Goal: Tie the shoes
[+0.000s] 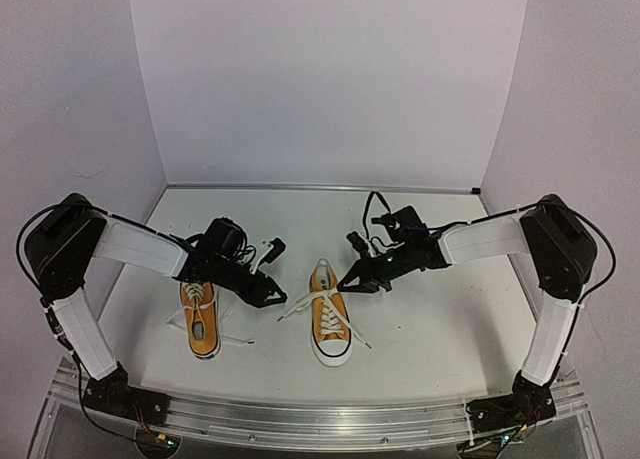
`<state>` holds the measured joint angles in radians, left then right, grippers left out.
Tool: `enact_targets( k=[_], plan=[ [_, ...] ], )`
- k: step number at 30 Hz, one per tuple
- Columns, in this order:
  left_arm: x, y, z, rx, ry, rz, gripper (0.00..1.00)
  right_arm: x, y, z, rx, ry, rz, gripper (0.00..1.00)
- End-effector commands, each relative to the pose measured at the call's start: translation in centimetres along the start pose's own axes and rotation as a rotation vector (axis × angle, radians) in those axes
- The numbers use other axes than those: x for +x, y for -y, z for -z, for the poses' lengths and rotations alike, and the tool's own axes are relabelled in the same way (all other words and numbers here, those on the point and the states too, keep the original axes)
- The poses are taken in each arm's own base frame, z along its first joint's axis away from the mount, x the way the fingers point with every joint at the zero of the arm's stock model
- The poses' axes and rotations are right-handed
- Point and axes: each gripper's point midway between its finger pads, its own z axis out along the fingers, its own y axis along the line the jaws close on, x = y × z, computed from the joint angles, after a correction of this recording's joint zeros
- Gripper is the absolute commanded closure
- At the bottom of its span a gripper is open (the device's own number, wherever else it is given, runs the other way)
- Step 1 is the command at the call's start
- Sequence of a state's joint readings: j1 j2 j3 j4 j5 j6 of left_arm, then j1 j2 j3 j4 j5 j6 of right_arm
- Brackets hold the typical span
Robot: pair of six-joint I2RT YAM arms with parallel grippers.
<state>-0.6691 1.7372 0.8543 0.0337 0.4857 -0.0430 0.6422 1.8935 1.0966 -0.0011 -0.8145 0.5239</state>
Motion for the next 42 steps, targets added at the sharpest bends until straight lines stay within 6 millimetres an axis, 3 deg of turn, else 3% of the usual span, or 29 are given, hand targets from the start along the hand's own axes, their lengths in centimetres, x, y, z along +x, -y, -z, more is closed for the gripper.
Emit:
enact_targets(
  k=[1, 9, 16, 27, 29, 33, 37, 42],
  plan=[
    [-1.9, 1.7, -1.2, 0.097, 0.03, -0.091, 0.5, -0.4, -1.1, 0.7, -0.004, 0.026, 0.044, 1.0],
    [0.4, 3.1, -3.1, 0.149, -0.061, -0.147, 0.5, -0.7, -1.4, 0.6, -0.012, 0.026, 0.046, 1.0],
    [1.7, 4.7, -3.4, 0.21, -0.107, -0.172, 0.48, -0.8, -1.3, 0.5, -0.012, 0.024, 0.042, 1.0],
    [-1.6, 4.3, -3.5, 0.142, 0.02, -0.193, 0.48, -0.6, -1.2, 0.4, -0.014, 0.018, 0.038, 1.0],
    [-1.9, 4.3, -3.5, 0.139, 0.023, -0.199, 0.52, -0.5, -1.2, 0.4, -0.014, 0.018, 0.038, 1.0],
    [-2.0, 4.3, -3.2, 0.133, 0.023, -0.205, 0.75, -0.1, -1.1, 0.7, -0.002, 0.009, 0.03, 1.0],
    [-1.7, 3.9, -2.6, 0.113, 0.018, -0.199, 0.91, 0.0, -0.9, 1.0, 0.012, 0.011, 0.032, 1.0],
    [-1.5, 3.9, -1.5, 0.094, 0.028, -0.205, 1.0, 0.3, -0.4, 1.1, 0.032, 0.011, 0.028, 1.0]
  ],
)
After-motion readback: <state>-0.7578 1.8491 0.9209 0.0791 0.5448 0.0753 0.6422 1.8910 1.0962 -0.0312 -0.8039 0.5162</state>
